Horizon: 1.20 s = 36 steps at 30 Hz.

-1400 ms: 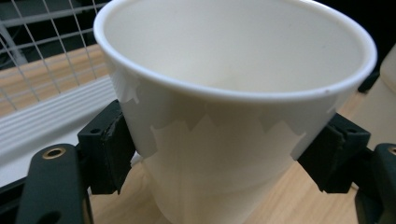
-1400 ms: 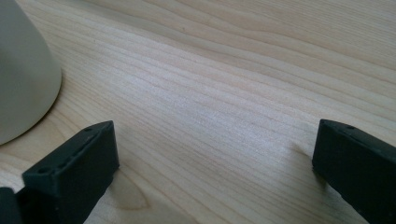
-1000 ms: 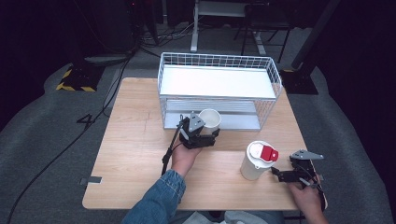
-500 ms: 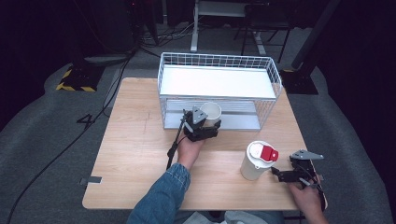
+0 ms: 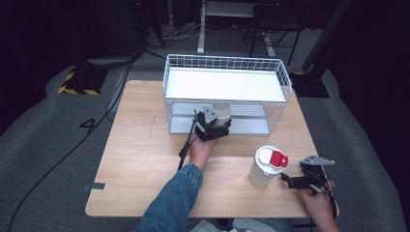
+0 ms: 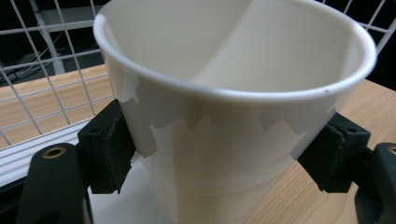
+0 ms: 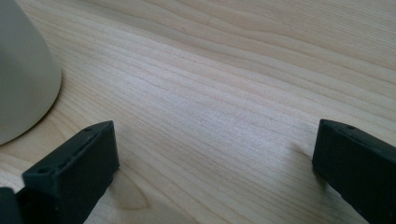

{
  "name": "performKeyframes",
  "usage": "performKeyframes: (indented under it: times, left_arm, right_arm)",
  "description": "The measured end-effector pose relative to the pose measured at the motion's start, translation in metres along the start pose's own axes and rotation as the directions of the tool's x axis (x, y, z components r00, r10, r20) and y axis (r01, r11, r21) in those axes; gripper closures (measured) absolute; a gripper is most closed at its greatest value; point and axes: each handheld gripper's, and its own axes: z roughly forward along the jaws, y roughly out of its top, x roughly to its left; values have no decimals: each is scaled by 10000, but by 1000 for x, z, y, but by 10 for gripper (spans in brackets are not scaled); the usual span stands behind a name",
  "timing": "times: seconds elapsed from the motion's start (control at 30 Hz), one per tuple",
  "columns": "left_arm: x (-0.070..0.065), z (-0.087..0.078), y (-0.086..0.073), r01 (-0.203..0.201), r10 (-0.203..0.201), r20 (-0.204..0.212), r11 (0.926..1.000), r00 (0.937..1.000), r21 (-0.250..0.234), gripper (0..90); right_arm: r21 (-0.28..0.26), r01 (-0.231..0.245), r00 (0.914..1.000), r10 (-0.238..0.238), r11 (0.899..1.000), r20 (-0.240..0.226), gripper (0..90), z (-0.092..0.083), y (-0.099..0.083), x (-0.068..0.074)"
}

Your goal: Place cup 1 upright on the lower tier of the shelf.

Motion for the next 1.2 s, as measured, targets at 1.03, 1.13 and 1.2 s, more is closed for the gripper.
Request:
performKeyframes:
  times: [1.03, 1.13, 1.2]
  left_arm:
    - [4, 36, -10, 162, -150, -325, 9993, 9994, 350, 213]
    - [5, 37, -11, 259, -250, -251, 9989, 9994, 398, 210]
    - [6, 37, -11, 241, -233, -256, 9991, 9994, 346, 202]
  right_arm:
    - [-11, 30, 10000, -30, 10000, 3, 9, 0, 0, 0]
    - [-11, 30, 10000, -30, 10000, 4, 9, 0, 0, 0]
    - [-11, 28, 10000, -28, 10000, 3, 9, 0, 0, 0]
